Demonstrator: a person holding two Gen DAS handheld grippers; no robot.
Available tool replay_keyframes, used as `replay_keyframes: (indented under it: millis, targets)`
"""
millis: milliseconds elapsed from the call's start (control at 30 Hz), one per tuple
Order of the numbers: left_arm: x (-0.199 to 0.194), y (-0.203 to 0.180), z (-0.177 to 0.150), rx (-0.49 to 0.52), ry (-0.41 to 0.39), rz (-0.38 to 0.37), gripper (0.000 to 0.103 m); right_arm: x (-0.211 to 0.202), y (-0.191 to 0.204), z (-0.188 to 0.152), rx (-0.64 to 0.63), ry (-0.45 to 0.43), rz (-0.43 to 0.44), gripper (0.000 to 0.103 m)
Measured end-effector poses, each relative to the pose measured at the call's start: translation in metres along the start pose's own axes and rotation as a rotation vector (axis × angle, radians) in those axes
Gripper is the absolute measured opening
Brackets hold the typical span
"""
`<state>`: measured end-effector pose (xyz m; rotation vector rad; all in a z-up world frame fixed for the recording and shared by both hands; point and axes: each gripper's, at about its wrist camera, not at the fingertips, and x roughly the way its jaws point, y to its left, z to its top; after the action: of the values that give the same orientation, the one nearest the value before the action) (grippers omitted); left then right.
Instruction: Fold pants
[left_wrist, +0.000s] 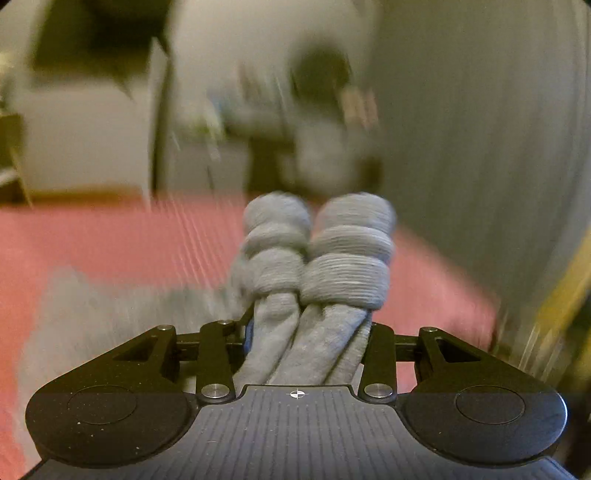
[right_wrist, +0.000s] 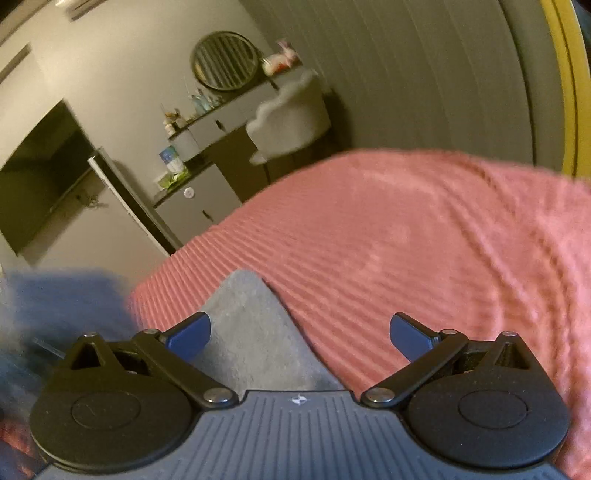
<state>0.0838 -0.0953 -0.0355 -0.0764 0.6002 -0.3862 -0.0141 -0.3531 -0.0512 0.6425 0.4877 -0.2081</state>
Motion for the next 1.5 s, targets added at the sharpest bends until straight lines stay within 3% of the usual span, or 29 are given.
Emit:
replay_keyframes:
  millis: [67,100,133,167,333,433,533,600,700,867,1000,1100,1133,1167,1300,1333,1367,1500]
  targets:
    - [0.029,-0.004,-0.026,0.043,0.179,-0.006,0.049,0.010,-0.009,0.001,0.040,0.048,0.018,0.103]
    - [0.026,-0.005,-0.033,0.080,0.167,-0.002,0.049,0.015,-0.012,0.001,0.055,0.076,0.026,0.103]
    - [0.016,-0.006,-0.037,0.128,0.129,0.004,0.056,0.020,-0.015,0.000,0.068,0.097,0.030,0.103]
    - [0.004,-0.003,-0.034,0.159,0.112,0.010,0.073,0.024,-0.017,0.000,0.085,0.120,0.041,0.103]
    - [-0.052,0.036,-0.020,-0.016,0.053,-0.060,0.099,0.043,-0.015,-0.005,0.118,0.211,0.097,0.103]
    - [-0.074,0.070,-0.019,-0.096,0.016,0.061,0.099,0.047,-0.017,-0.007,0.148,0.262,0.147,0.103]
    - [-0.081,0.119,-0.028,-0.240,-0.021,0.149,0.100,0.049,-0.031,-0.007,0.256,0.286,0.199,0.103]
    - [-0.077,0.146,-0.037,-0.390,0.001,0.239,0.100,0.056,-0.039,-0.006,0.313,0.321,0.205,0.103]
    - [-0.062,0.169,-0.045,-0.536,0.072,0.267,0.100,0.057,-0.033,-0.008,0.297,0.343,0.189,0.103]
    - [-0.056,0.167,-0.051,-0.500,0.101,0.296,0.100,0.041,-0.017,-0.010,0.192,0.320,0.271,0.103]
    - [-0.063,0.162,-0.053,-0.479,0.109,0.287,0.100,0.062,0.004,-0.020,0.090,0.418,0.158,0.103]
    - [-0.061,0.165,-0.054,-0.511,0.118,0.264,0.100,0.061,0.016,-0.023,0.050,0.399,0.182,0.100]
    - [-0.061,0.167,-0.055,-0.524,0.121,0.257,0.100,0.063,0.021,-0.025,0.036,0.410,0.206,0.092]
    - [-0.062,0.169,-0.055,-0.535,0.124,0.253,0.100,0.063,0.026,-0.027,0.021,0.416,0.207,0.092]
    - [-0.063,0.176,-0.058,-0.556,0.138,0.245,0.100,0.061,0.057,-0.039,-0.181,0.376,0.097,0.075]
    - [-0.062,0.176,-0.059,-0.558,0.139,0.244,0.100,0.058,0.063,-0.040,-0.211,0.356,0.106,0.060]
    - [-0.062,0.177,-0.059,-0.561,0.139,0.244,0.100,0.053,0.068,-0.039,-0.228,0.333,0.123,0.054]
    - [-0.062,0.178,-0.060,-0.572,0.136,0.251,0.100,0.028,0.076,-0.031,-0.216,0.235,0.219,0.051]
